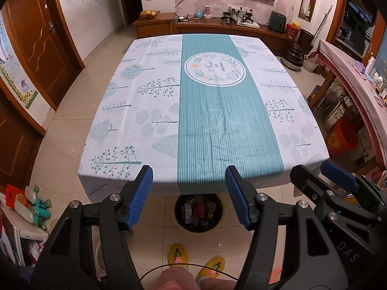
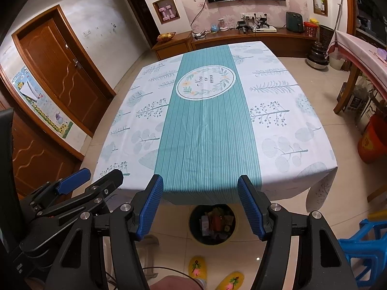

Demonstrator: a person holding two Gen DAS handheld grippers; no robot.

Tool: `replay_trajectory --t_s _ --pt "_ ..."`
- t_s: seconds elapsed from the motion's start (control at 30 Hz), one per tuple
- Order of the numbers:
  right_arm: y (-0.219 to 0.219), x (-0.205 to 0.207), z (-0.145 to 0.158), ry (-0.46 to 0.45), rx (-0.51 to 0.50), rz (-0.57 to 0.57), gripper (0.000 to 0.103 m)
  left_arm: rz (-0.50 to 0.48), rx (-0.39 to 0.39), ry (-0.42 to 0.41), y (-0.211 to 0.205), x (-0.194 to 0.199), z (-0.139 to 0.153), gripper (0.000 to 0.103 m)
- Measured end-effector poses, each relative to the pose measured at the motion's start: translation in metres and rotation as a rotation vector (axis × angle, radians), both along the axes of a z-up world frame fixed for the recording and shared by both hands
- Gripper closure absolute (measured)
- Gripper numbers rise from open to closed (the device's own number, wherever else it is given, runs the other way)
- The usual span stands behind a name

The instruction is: Collect trash

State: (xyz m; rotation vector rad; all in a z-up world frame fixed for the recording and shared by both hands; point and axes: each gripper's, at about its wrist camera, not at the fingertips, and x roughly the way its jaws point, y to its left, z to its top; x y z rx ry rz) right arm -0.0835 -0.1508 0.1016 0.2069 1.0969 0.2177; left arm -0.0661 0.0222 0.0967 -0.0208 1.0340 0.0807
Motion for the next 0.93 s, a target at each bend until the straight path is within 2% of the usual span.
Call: replay_trajectory --t_s 0.93 --pt "-0.003 -0.005 -0.003 0.003 0.001 -0.001 0.038 -0.008 -0.004 -0.004 -0.001 -0.014 -0.001 0.044"
